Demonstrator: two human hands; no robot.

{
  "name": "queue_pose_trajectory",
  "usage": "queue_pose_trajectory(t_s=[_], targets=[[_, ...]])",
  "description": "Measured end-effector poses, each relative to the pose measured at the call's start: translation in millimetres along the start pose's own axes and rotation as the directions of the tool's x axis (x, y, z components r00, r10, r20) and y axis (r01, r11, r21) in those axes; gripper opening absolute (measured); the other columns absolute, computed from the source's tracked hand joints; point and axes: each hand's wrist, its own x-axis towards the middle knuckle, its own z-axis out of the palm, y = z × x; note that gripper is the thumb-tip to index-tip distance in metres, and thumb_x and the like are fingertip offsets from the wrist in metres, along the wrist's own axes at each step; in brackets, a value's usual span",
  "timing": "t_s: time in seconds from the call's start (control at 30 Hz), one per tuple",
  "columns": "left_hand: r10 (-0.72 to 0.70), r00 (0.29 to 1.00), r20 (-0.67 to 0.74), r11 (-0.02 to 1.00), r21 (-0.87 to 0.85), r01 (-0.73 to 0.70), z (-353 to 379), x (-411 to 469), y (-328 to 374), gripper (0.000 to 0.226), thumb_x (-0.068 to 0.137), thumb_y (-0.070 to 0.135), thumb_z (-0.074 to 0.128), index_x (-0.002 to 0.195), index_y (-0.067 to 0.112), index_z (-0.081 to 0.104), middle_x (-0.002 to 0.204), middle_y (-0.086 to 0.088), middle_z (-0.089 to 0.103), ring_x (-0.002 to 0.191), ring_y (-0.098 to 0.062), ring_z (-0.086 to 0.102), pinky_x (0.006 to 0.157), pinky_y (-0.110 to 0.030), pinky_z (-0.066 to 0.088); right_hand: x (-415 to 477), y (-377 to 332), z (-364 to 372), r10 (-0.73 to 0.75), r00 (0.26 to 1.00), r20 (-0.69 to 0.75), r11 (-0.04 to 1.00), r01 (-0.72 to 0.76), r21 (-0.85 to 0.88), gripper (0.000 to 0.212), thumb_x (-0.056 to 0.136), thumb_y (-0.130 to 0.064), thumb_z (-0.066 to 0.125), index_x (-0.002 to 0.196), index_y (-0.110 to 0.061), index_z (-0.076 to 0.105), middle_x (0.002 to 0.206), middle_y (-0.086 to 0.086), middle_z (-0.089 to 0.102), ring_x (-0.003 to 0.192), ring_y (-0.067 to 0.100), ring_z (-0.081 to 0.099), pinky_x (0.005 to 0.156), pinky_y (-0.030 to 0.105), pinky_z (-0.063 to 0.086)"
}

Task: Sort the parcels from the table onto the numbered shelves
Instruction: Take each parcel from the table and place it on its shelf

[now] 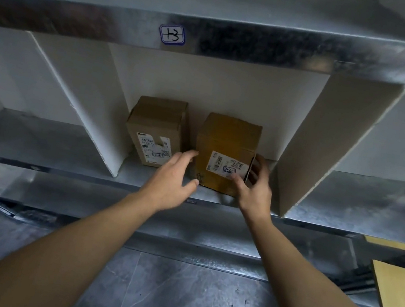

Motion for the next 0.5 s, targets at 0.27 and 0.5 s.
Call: queue_pose_trajectory(t_s=[0.27, 0.5], targets=[[0.037, 0.999, 0.020, 0.997, 0.060, -0.038, 0, -1, -6, 0.067, 0.094, 0.035, 0.057, 0.151, 0.028, 0.023, 0.151, 0.003, 0.032, 0.135, -0.016, 0.038, 0.111, -0.033, 0.032, 9, 1, 12, 0.018, 1.000, 0.004, 0.998, -0.018, 0.060, 0.074, 0.085, -0.027, 0.079, 0.146, -0.028, 0.037, 0.123, -0.014, 0.058, 0.109, 0.004, 0.058, 0.080, 0.003, 0.042], [0.014, 0.999, 0.050, 0.997, 0.077, -0.018, 2, -2, -12, 0.063, 0.094, 0.037, 0.055, 0.150, 0.027, 0.026, 0.149, 0.002, 0.035, 0.135, -0.016, 0.039, 0.113, -0.038, 0.035, 20, -1, 18, 0.046, 0.999, -0.005, 0.994, -0.046, 0.099, 0.070, 0.089, -0.025, 0.076, 0.146, -0.029, 0.036, 0.125, -0.010, 0.058, 0.114, 0.011, 0.058, 0.097, 0.030, 0.048]])
